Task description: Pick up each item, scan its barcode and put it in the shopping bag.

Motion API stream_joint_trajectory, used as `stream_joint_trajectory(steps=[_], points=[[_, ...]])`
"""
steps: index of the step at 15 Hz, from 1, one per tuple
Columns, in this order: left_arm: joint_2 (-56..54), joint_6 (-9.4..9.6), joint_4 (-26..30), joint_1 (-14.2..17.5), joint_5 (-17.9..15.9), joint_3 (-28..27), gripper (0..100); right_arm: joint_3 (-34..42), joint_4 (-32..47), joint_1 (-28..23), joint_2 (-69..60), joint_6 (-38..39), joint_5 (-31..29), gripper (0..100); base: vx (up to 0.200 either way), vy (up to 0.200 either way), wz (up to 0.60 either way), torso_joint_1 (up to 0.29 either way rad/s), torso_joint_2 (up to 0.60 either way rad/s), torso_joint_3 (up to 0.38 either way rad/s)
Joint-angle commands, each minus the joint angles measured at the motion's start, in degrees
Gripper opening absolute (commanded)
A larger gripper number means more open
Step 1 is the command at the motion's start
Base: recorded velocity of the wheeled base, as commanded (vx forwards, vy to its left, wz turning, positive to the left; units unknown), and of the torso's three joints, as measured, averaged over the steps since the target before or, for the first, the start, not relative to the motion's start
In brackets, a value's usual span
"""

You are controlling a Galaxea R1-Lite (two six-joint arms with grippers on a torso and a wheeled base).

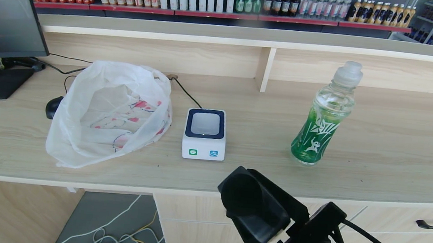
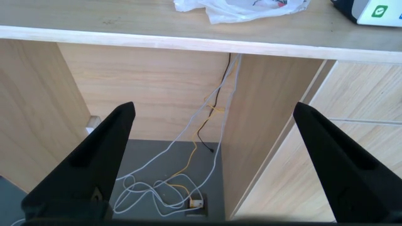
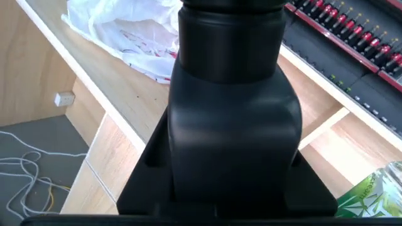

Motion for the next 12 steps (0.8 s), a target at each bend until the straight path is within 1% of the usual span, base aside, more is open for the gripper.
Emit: stream_joint_trajectory(steps=[1, 5, 6, 8, 10, 12], points=[[-0.02, -0.02, -0.01, 0.01, 0.01, 0.00, 100, -2.13, -0.09, -4.04, 0.18, 7.51, 0.02, 0, 0.000, 0.000, 0.00, 0.000, 0.00, 0.000], [-0.02, -0.02, 0.07, 0.10, 0.01, 0.00, 100, -6.61, -0.09, -11.69, -0.08, 19.11, 0.19, 0, 0.000, 0.000, 0.00, 0.000, 0.00, 0.000], [-0.02, -0.02, -0.01, 0.10, 0.01, 0.00, 100, -6.87, -0.09, -12.04, 0.01, 21.22, 0.28, 0, 0.000, 0.000, 0.00, 0.000, 0.00, 0.000], [-0.02, -0.11, 0.07, 0.10, 0.01, 0.00, 100, -7.14, -0.09, -14.59, 0.01, 25.61, 0.28, 0, 0.000, 0.000, 0.00, 0.000, 0.00, 0.000], [-0.02, -0.11, -0.01, 0.10, 0.01, 0.00, 100, -7.93, -0.09, -20.39, 0.53, 31.06, 1.16, 0, 0.000, 0.000, 0.00, 0.000, 0.00, 0.000], [-0.02, -0.20, -0.01, 0.10, 0.01, 0.00, 100, -8.10, -0.09, -23.91, 1.15, 34.32, 3.27, 0, 0.000, 0.000, 0.00, 0.000, 0.00, 0.000]])
